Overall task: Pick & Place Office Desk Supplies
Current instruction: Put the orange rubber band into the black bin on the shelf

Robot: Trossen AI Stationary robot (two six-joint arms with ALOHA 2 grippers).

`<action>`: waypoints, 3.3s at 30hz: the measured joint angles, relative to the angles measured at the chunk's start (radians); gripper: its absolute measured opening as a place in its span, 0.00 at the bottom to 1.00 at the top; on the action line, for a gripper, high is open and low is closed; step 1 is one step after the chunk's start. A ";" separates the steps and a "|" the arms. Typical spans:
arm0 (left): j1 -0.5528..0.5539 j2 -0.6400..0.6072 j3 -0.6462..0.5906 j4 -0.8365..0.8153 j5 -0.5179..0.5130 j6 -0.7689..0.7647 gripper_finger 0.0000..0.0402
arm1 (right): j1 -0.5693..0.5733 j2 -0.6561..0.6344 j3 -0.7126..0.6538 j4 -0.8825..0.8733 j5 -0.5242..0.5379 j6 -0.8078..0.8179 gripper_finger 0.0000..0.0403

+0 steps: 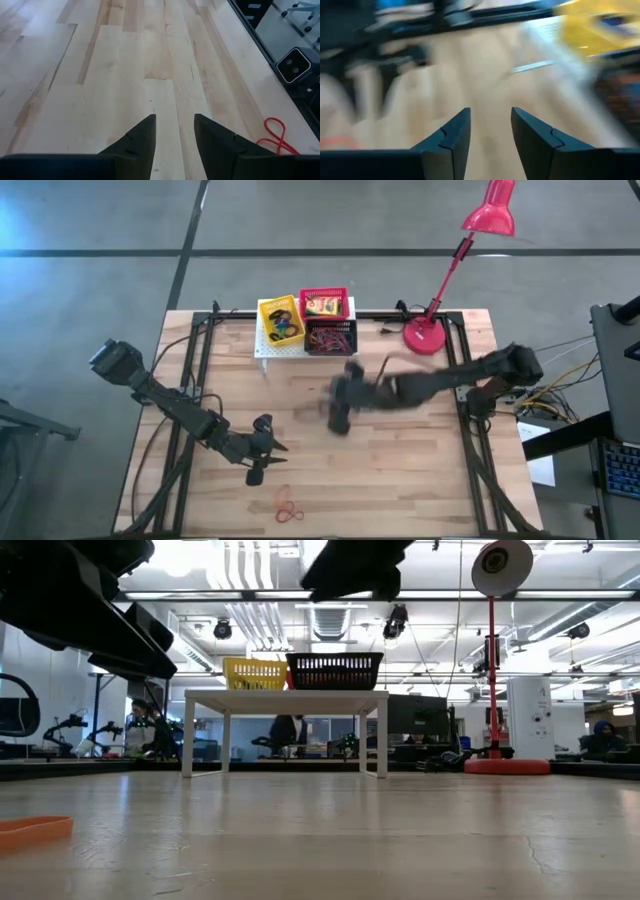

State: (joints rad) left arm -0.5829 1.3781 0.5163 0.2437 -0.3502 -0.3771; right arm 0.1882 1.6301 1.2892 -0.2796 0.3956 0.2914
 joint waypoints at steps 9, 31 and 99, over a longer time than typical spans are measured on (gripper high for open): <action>-0.026 0.004 0.000 0.002 0.106 0.025 0.34 | 0.264 0.252 -0.001 0.193 0.053 0.041 0.29; 0.062 0.333 0.088 0.145 0.525 0.276 0.38 | 0.340 0.455 0.079 0.288 0.237 0.121 0.20; 0.012 0.047 0.080 0.091 -0.234 0.196 0.05 | 0.348 0.531 0.077 0.603 0.445 0.100 0.06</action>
State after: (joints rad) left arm -0.5705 1.4250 0.5962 0.3344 -0.5840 -0.1809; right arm 0.5365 2.1607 1.3666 0.3236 0.8405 0.3909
